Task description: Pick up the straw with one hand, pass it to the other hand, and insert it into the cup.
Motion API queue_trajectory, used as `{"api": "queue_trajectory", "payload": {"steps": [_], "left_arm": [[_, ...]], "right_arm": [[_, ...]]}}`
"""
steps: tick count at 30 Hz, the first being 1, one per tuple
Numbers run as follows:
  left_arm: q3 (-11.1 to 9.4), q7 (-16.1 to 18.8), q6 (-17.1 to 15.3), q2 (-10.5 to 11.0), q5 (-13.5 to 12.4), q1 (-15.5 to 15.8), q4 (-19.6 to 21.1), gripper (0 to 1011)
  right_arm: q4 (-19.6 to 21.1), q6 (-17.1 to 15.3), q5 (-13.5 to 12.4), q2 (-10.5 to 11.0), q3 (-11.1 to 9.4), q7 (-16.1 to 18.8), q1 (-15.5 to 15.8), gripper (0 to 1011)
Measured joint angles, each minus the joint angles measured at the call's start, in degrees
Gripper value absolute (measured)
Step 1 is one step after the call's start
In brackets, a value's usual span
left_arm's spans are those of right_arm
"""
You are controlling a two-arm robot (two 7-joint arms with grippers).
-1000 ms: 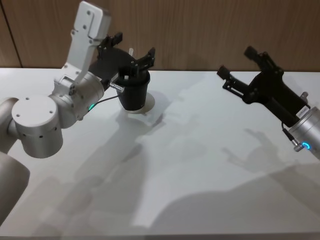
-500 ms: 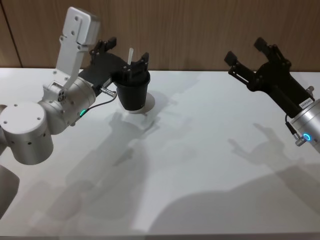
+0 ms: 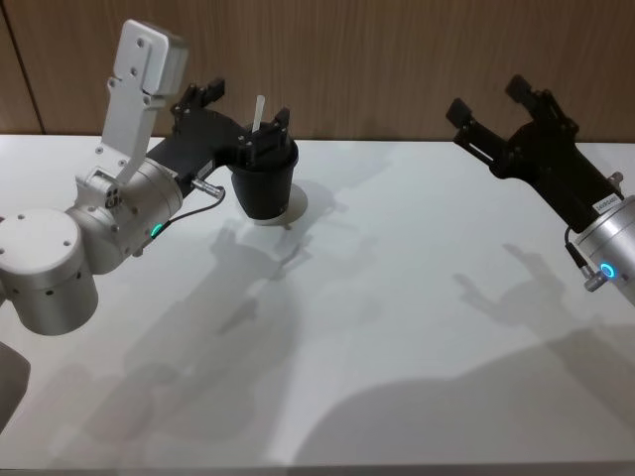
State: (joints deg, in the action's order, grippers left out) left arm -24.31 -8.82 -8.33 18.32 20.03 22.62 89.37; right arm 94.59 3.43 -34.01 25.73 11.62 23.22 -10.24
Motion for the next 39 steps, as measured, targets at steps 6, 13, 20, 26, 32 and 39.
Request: {"api": "queue_trajectory", "payload": {"steps": [6,13,20,26,32,39], "left_arm": [[0.2,-0.1,0.1,0.0,0.0,-0.3,0.2,1000],[0.4,-0.1,0.1,0.1,0.0,-0.5,0.4,1000],[0.5,-0.2,0.2,0.1,0.0,-0.6,0.5,1000],[0.5,-0.2,0.2,0.1,0.0,-0.7,0.5,1000],[0.5,-0.2,0.2,0.1,0.0,-0.7,0.5,1000],[0.6,-0.2,0.2,0.1,0.0,-0.8,0.6,1000]], "right_arm": [[0.3,-0.5,-0.2,-0.1,0.0,-0.4,0.1,1001],[0.6,-0.8,-0.3,-0.1,0.0,-0.6,0.2,1001],[0.7,-1.0,-0.4,-0.1,0.0,-0.8,0.3,1001],[0.8,-1.1,-0.4,-0.1,0.0,-0.9,0.3,1001],[0.8,-1.1,-0.4,-0.1,0.0,-0.9,0.3,1001],[0.8,-1.2,-0.5,-0.1,0.0,-0.9,0.4,1001]]}}
